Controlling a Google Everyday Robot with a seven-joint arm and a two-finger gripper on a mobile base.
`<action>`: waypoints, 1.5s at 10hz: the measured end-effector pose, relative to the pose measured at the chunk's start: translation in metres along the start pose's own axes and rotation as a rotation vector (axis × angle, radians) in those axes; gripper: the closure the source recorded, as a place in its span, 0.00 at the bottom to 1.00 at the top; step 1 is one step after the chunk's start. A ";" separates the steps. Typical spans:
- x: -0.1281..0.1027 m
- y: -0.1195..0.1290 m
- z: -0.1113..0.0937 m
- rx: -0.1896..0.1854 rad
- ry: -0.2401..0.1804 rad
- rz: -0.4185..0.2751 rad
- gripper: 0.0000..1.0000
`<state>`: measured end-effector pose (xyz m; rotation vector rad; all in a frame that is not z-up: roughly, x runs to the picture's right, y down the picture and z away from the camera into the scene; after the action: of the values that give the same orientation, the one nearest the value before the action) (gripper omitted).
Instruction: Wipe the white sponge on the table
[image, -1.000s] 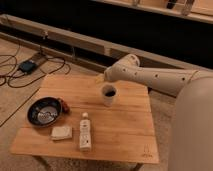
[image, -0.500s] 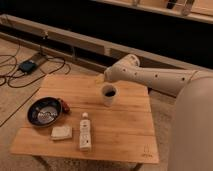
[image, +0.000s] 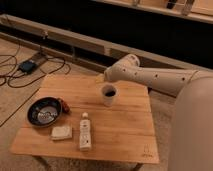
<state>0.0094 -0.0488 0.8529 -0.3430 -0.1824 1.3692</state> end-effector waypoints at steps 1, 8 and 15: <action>0.000 0.000 0.000 0.000 0.000 0.000 0.20; 0.000 0.000 0.000 0.000 0.001 -0.002 0.20; 0.028 0.083 -0.033 -0.033 0.103 -0.302 0.20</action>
<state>-0.0512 -0.0122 0.7910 -0.3954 -0.1641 1.0489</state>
